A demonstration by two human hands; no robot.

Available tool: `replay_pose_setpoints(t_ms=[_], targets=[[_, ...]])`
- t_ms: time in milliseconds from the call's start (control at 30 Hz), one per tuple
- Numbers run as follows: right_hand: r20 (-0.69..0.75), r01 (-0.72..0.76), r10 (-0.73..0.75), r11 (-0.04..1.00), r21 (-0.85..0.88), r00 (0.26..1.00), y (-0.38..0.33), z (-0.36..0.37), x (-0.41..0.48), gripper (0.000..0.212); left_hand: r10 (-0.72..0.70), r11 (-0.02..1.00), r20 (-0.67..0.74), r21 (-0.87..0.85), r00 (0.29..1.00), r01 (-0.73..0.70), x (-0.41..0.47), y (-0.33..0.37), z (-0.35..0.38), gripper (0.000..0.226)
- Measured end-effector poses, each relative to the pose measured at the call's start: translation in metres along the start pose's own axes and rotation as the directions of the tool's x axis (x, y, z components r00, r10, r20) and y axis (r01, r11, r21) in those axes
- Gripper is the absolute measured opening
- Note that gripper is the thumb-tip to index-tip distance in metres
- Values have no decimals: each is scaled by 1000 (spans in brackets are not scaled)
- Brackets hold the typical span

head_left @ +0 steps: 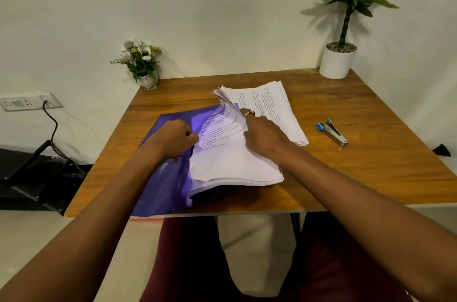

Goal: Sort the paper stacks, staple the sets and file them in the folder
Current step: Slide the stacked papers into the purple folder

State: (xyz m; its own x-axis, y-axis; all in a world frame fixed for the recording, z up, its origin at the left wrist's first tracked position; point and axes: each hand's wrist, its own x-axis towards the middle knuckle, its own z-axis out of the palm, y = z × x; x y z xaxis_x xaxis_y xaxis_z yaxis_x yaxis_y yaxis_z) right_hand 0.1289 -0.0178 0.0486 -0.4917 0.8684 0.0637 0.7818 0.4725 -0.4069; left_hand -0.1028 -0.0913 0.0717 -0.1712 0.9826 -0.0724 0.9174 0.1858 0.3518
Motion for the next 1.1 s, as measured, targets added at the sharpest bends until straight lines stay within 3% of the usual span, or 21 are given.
replay_pose_setpoints(t_ms=[133,233,300,433,667,833,1100], targets=[[80,-165,146,920,355,986,-12,-10,13,51,25,984,-21,176,999,-21,3,8,6,41],[244,-354,257,693,628,935,-17,-18,19,51,61,972,-35,231,998,-51,6,9,13,42],[266,-371,260,589,718,928,-17,-18,20,51,58,970,-37,239,998,-48,7,9,16,38],[123,-256,229,763,593,966,-11,-10,19,70,40,975,-51,221,998,-28,6,6,16,36],[144,-324,339,566,758,930,-18,30,11,77,16,995,-103,95,995,-6,5,18,19,36],[108,-314,358,591,743,928,-45,58,8,76,-44,999,-128,8,991,45,10,26,26,36],[208,-344,287,598,724,935,-81,87,11,76,-63,991,-163,-130,985,42,9,20,39,29]])
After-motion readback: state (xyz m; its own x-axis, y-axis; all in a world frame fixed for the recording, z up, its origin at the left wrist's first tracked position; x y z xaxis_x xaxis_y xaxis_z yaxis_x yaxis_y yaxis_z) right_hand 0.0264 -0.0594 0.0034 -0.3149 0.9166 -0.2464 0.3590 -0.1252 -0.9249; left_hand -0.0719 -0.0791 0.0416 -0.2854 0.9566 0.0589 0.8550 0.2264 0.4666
